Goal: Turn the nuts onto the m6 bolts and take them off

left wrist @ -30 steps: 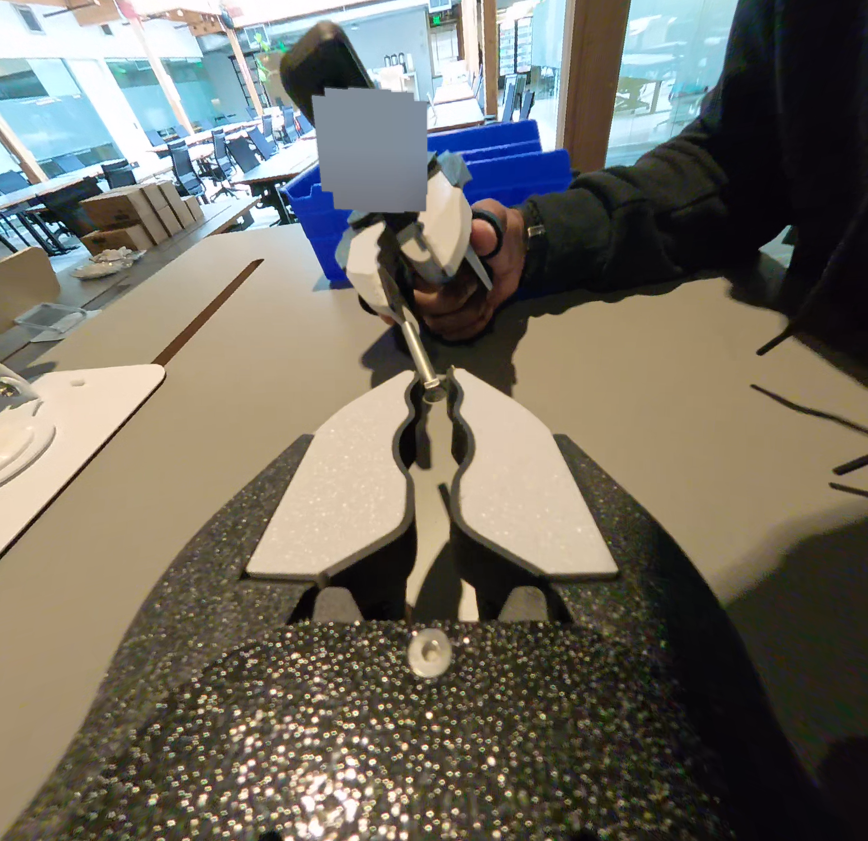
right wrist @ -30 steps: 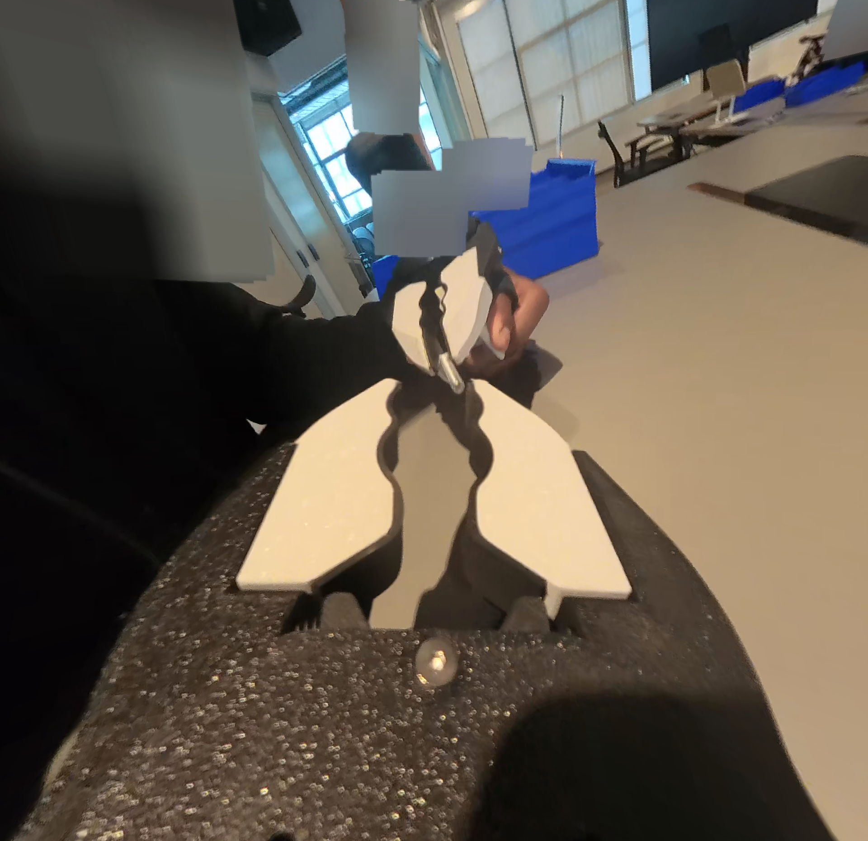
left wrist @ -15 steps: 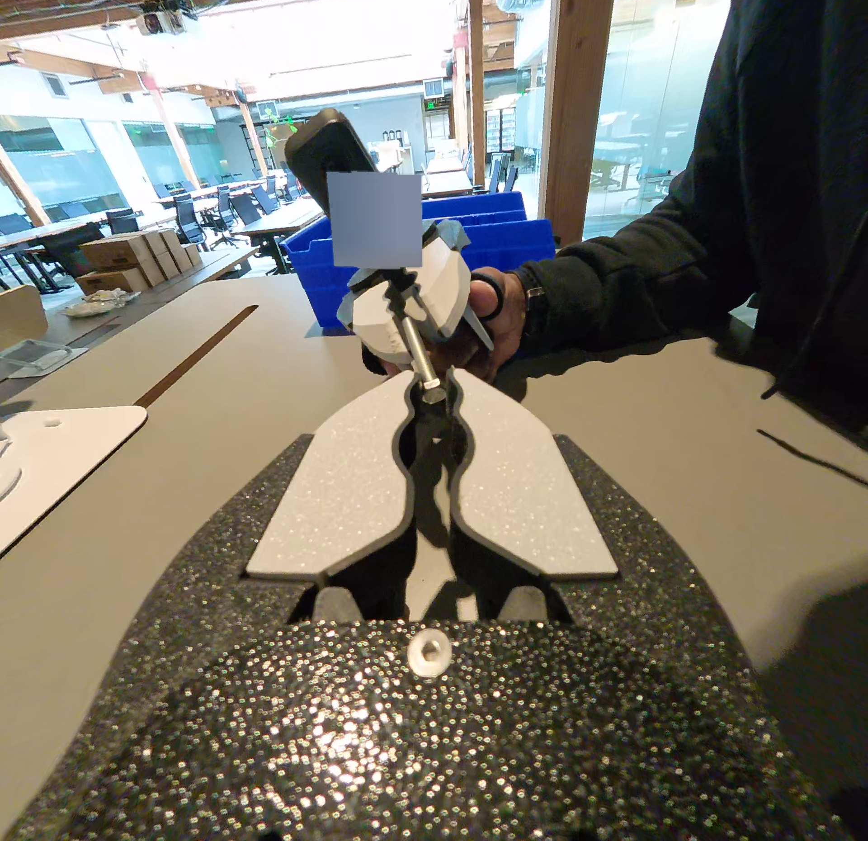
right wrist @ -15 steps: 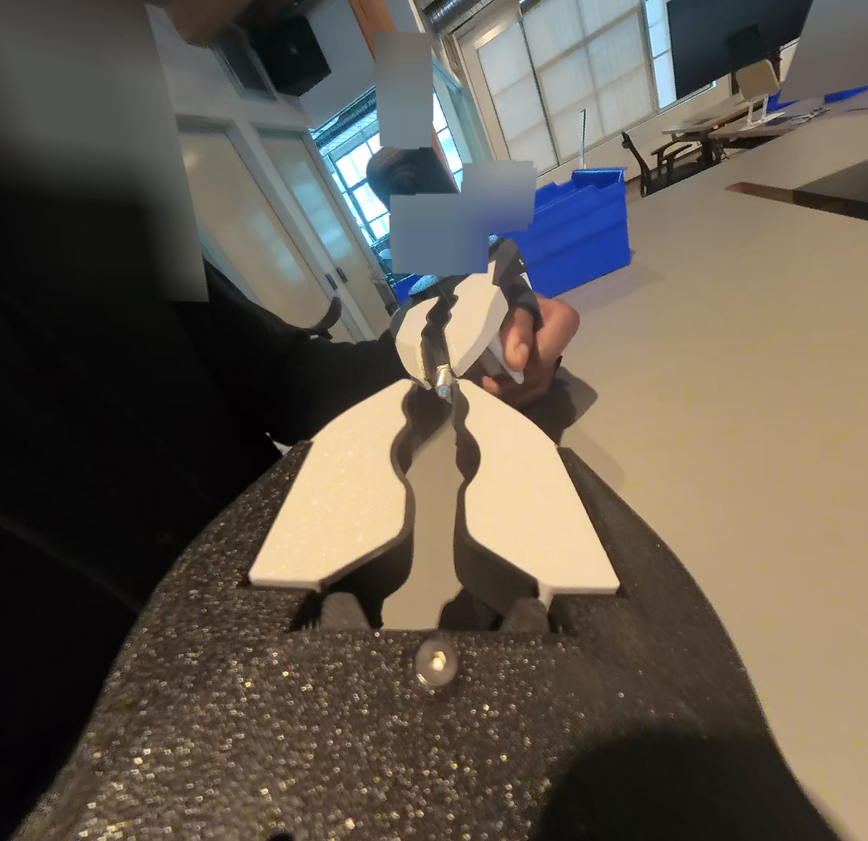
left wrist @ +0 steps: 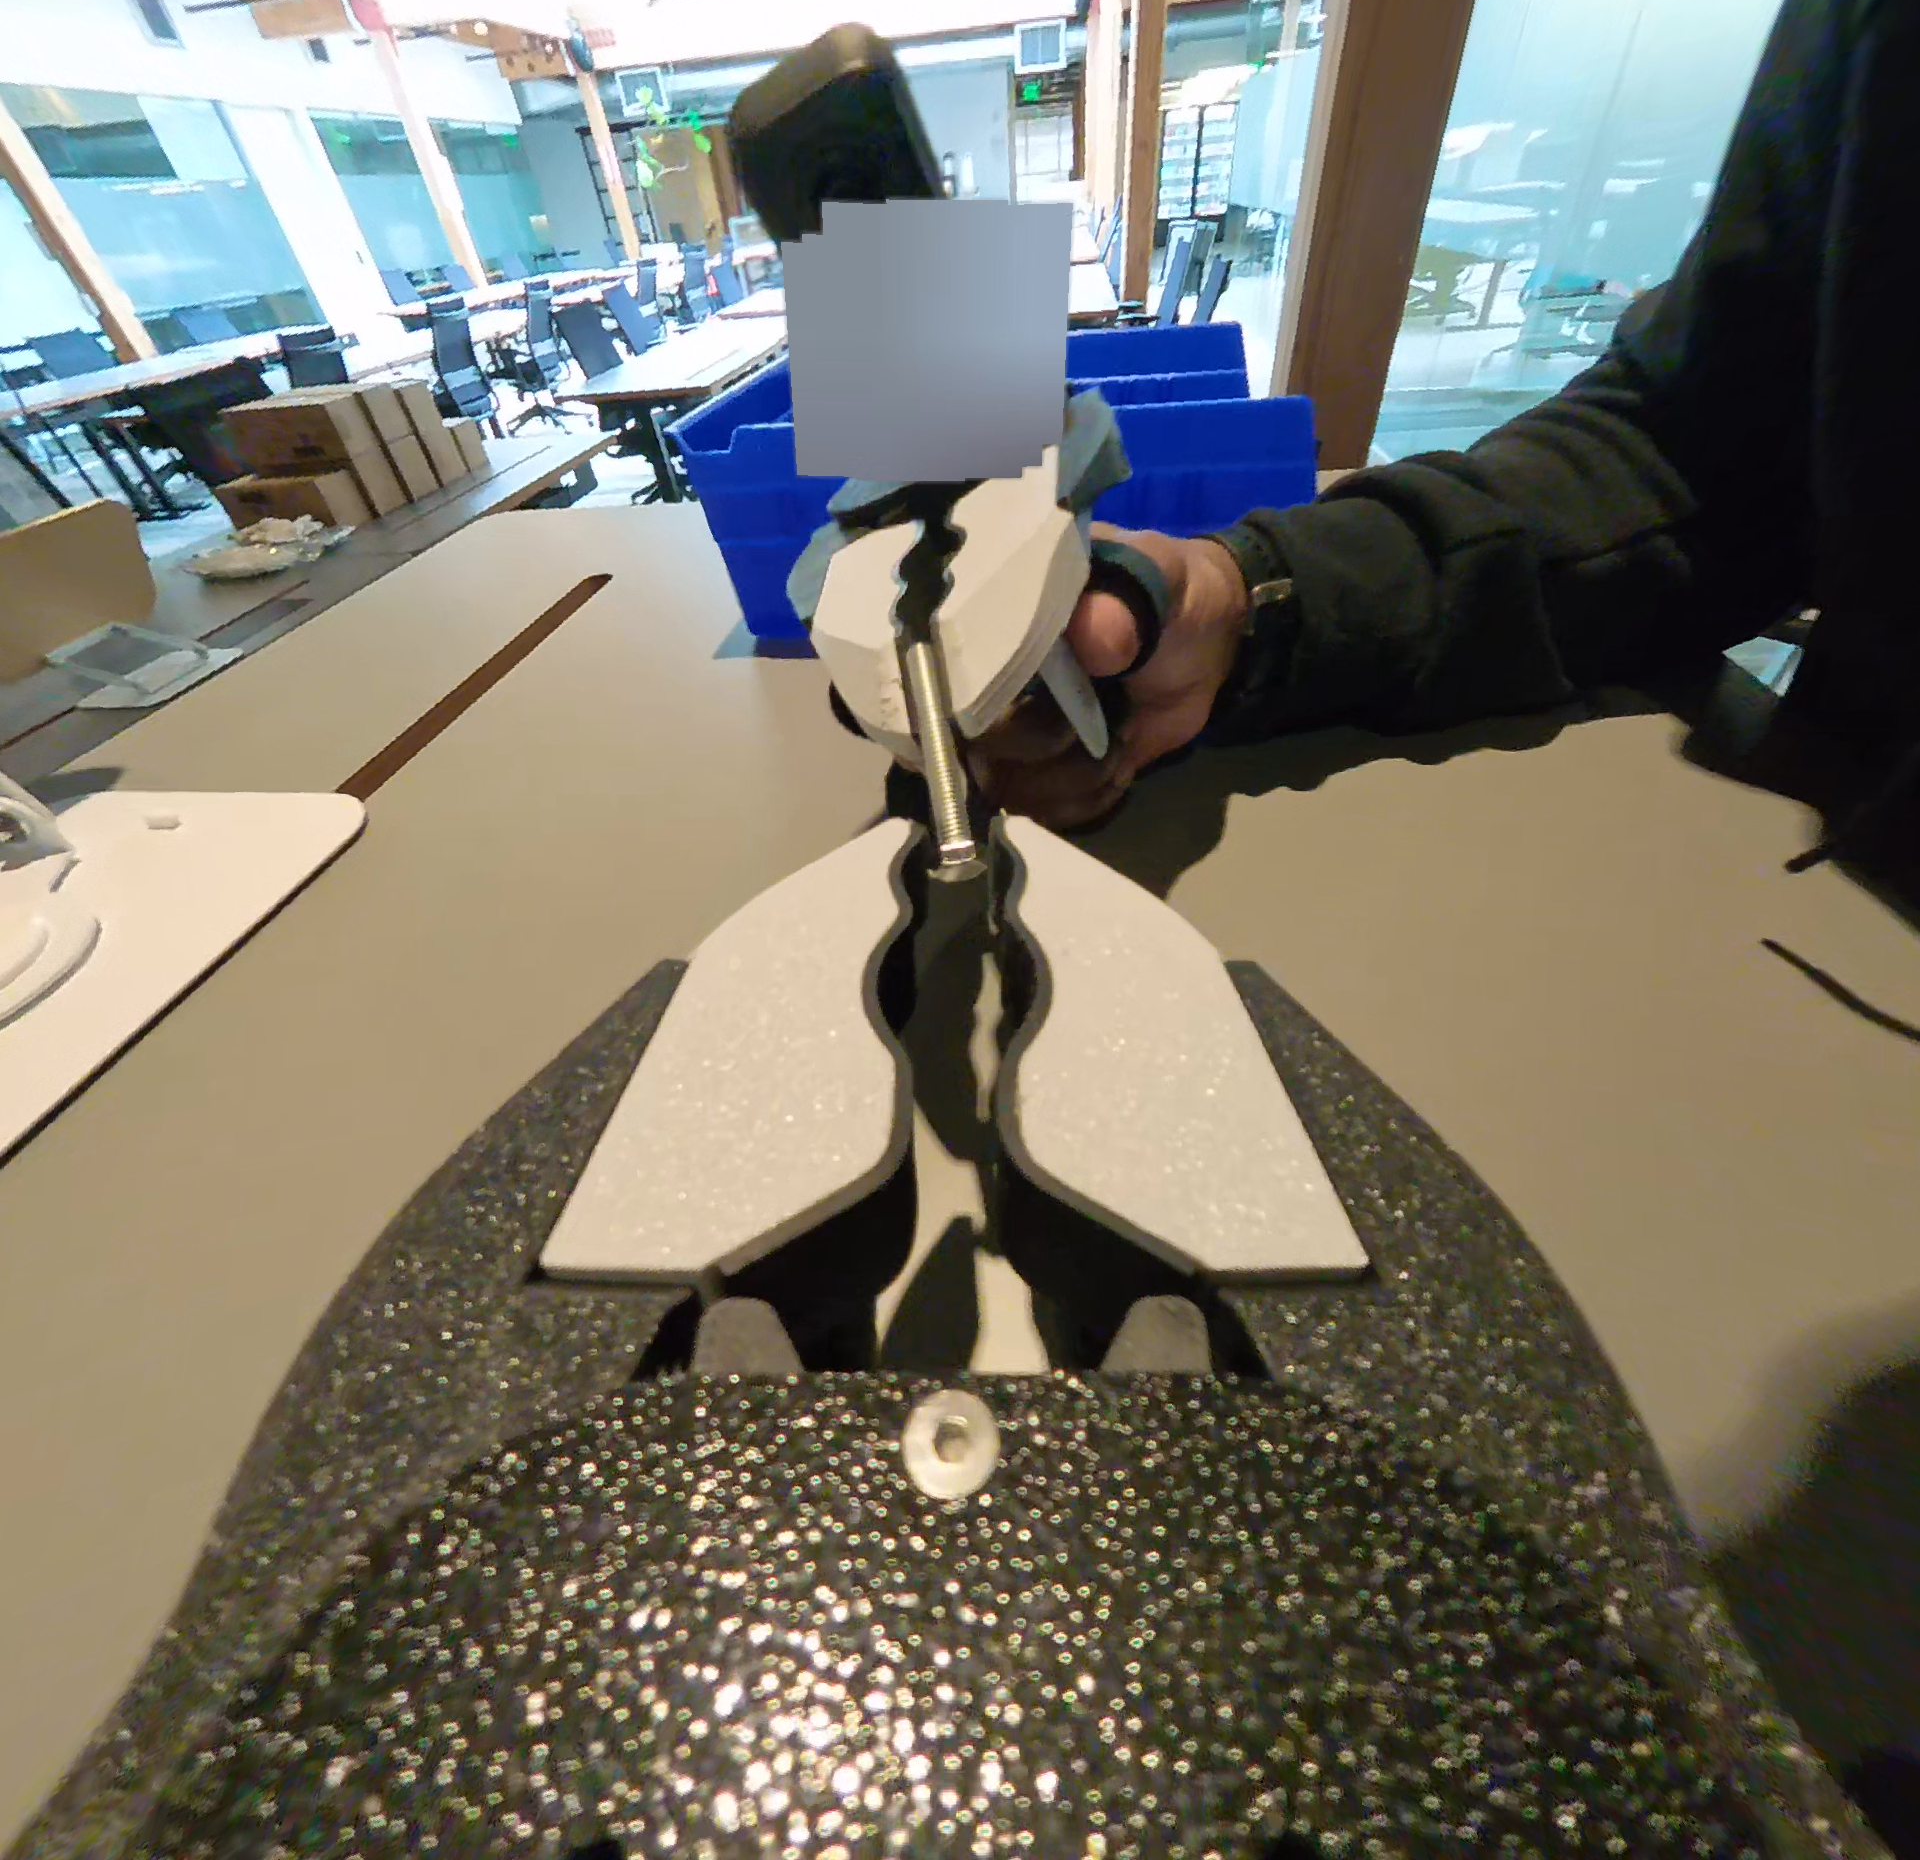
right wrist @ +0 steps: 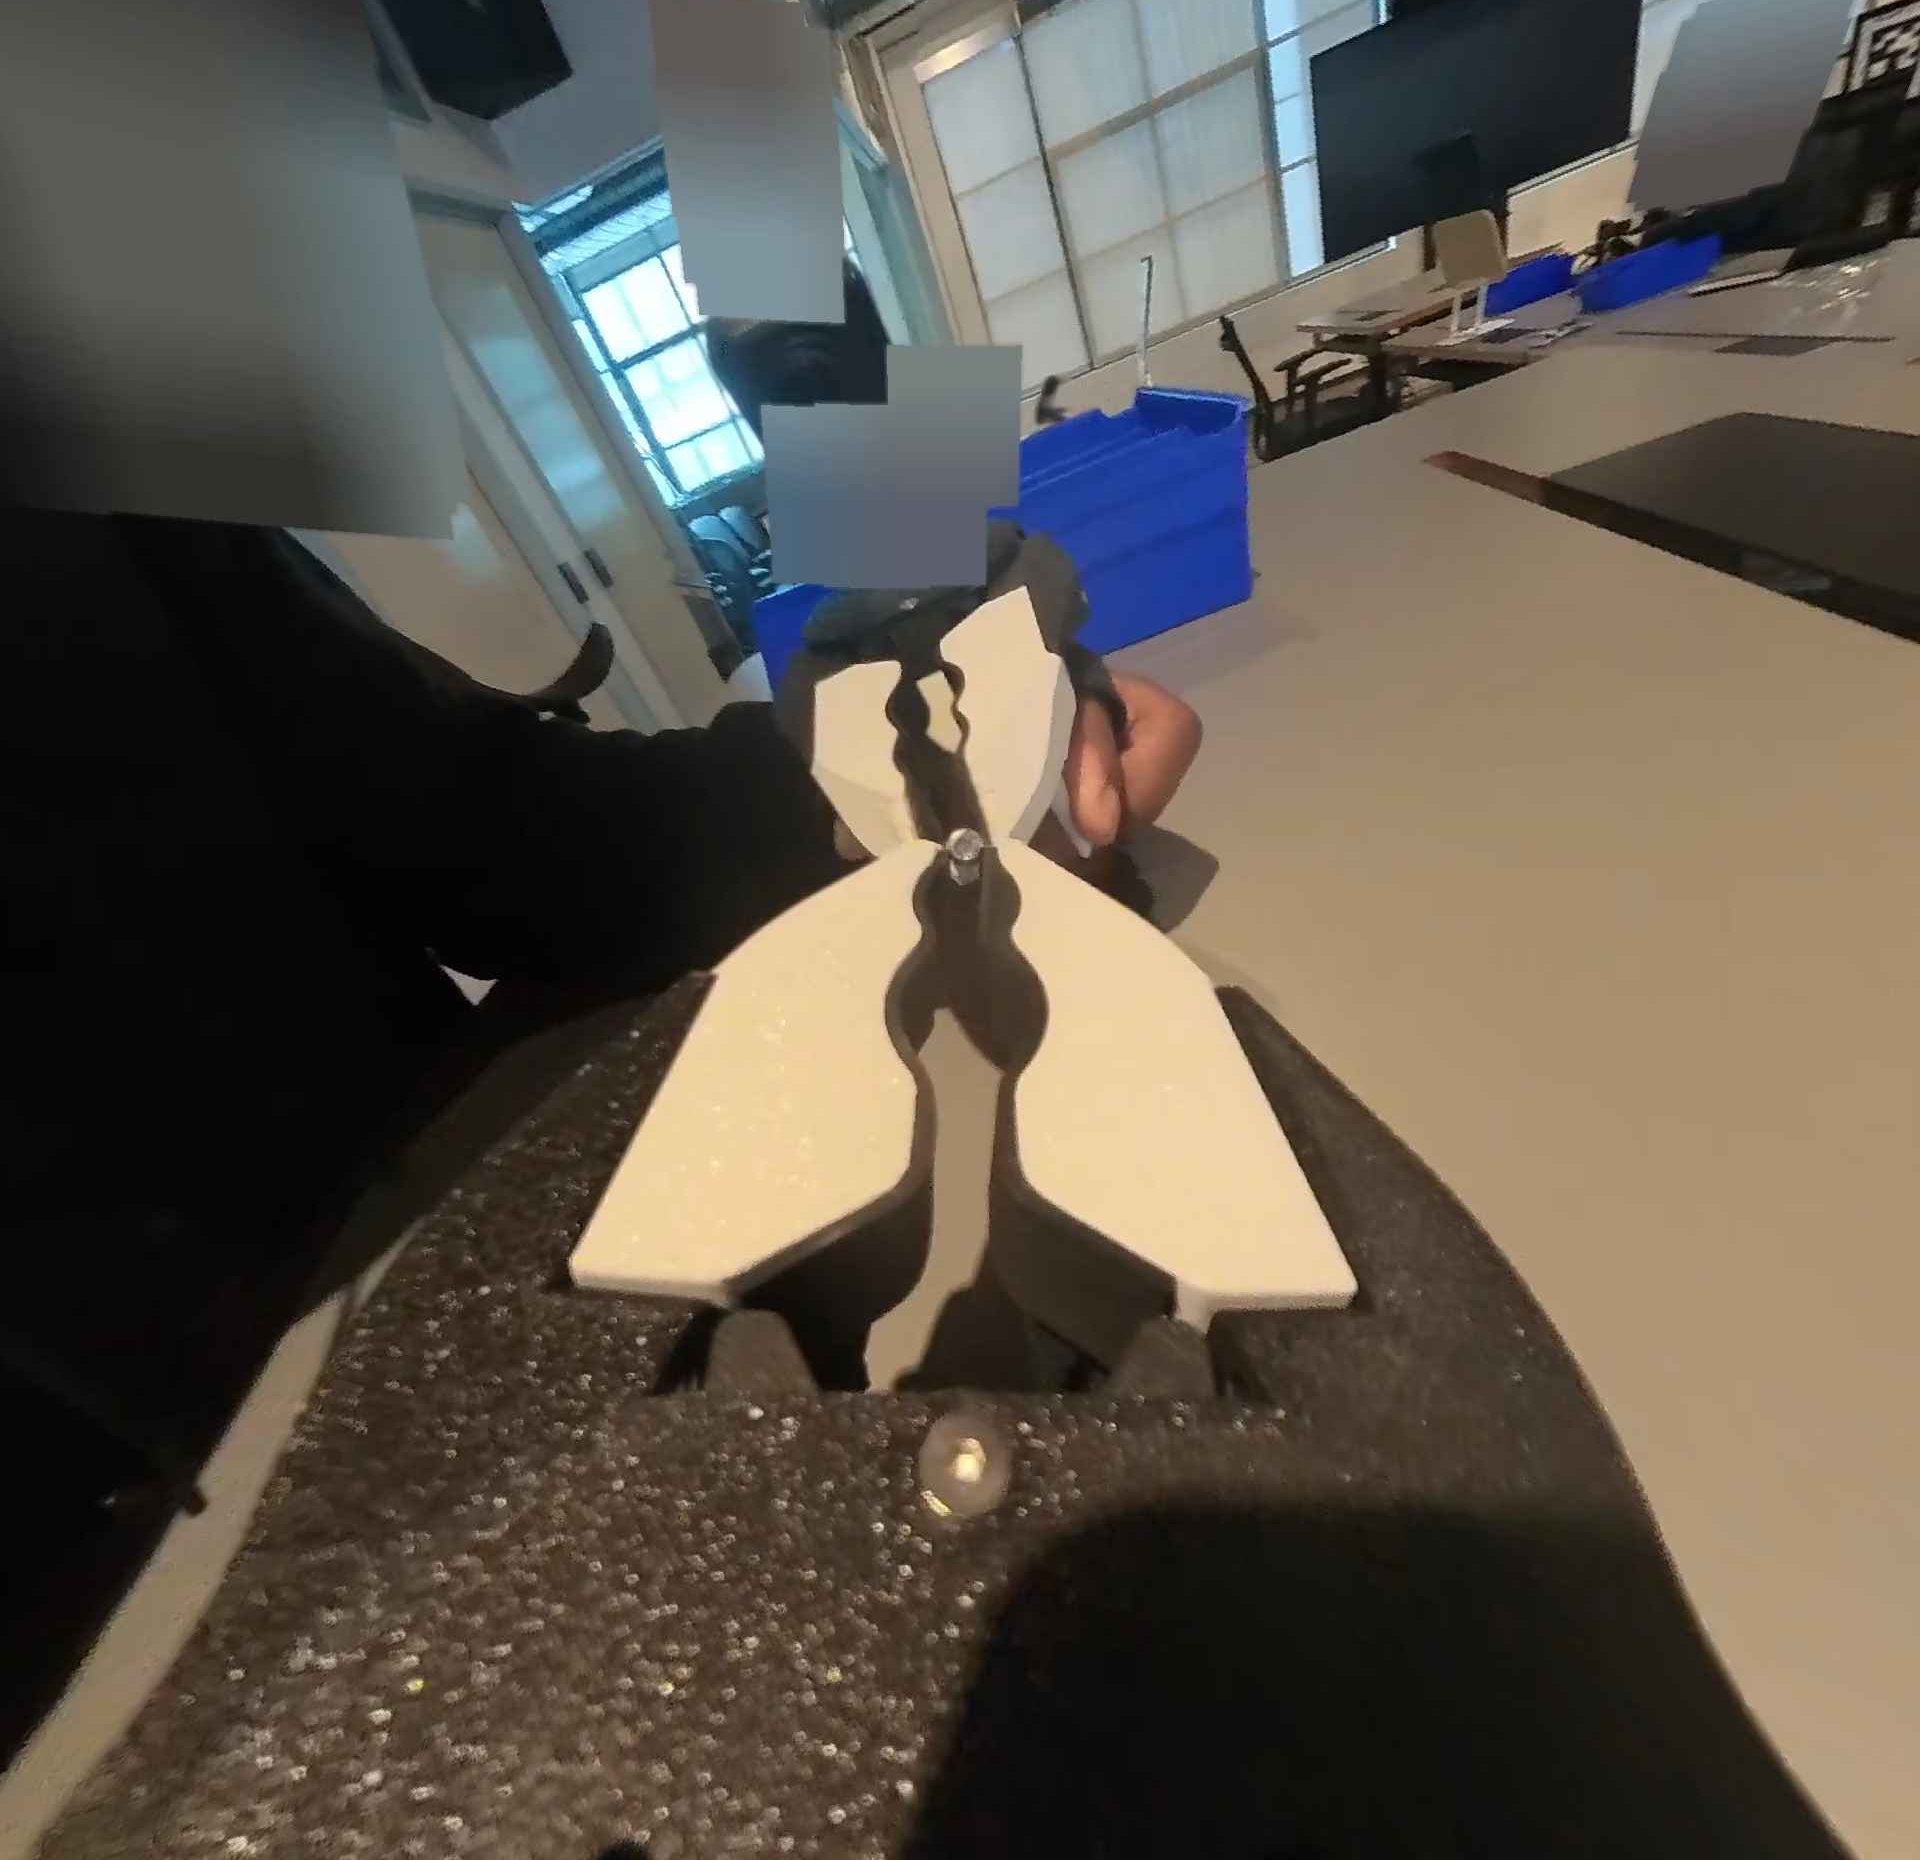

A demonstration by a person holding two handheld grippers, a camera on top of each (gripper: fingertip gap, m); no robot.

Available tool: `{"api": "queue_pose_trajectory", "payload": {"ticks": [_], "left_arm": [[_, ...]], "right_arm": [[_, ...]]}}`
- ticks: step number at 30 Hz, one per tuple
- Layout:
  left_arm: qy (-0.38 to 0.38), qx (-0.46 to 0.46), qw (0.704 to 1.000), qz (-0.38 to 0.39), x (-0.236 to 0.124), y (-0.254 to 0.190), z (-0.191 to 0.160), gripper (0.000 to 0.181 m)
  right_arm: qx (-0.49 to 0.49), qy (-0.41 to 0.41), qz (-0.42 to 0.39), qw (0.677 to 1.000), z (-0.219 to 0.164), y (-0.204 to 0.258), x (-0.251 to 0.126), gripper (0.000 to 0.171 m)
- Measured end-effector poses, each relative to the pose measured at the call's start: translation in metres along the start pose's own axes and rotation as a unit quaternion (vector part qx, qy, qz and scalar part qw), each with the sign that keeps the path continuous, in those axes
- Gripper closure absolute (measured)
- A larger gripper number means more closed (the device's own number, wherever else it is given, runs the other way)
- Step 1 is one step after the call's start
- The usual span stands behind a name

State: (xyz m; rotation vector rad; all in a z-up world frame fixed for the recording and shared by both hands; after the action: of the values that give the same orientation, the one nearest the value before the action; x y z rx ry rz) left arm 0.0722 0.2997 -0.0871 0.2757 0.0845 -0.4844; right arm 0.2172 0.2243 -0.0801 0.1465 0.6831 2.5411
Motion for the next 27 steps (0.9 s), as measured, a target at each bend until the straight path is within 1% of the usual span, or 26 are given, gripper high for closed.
{"api": "queue_pose_trajectory", "payload": {"ticks": [6,11,13,15,27], "left_arm": [[0.03,-0.002,1.0,0.01,0.002,0.001,-0.003,0.169],[0.061,0.013,0.998,0.013,0.007,-0.002,-0.006,0.166],[0.071,0.02,0.997,0.013,0.009,-0.003,-0.006,0.168],[0.081,0.027,0.996,0.009,0.01,-0.005,-0.007,0.174],[0.144,0.054,0.988,0.008,0.013,-0.007,-0.015,0.175]], "right_arm": [[-0.034,0.015,-0.034,0.999,0.0,0.002,0.002,0.166],[-0.051,0.041,-0.05,0.997,-0.004,0.003,0.009,0.166],[-0.06,0.053,-0.057,0.995,-0.006,0.004,0.012,0.166],[-0.068,0.065,-0.064,0.993,-0.008,0.005,0.015,0.166],[-0.096,0.108,-0.099,0.984,-0.013,0.003,0.019,0.166]]}}
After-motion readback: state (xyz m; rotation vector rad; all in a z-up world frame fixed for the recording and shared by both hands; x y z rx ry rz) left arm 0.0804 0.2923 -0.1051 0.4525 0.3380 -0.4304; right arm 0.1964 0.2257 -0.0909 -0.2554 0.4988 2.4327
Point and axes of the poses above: each gripper's, where its closed fingertips meet, x out along the fingers, z out of its top, y = z × x across the jaws, the point moved 8 cm from there along -x, back along the fingers, and after that the axes turned 10 degrees about x, right-handed, at the moved point
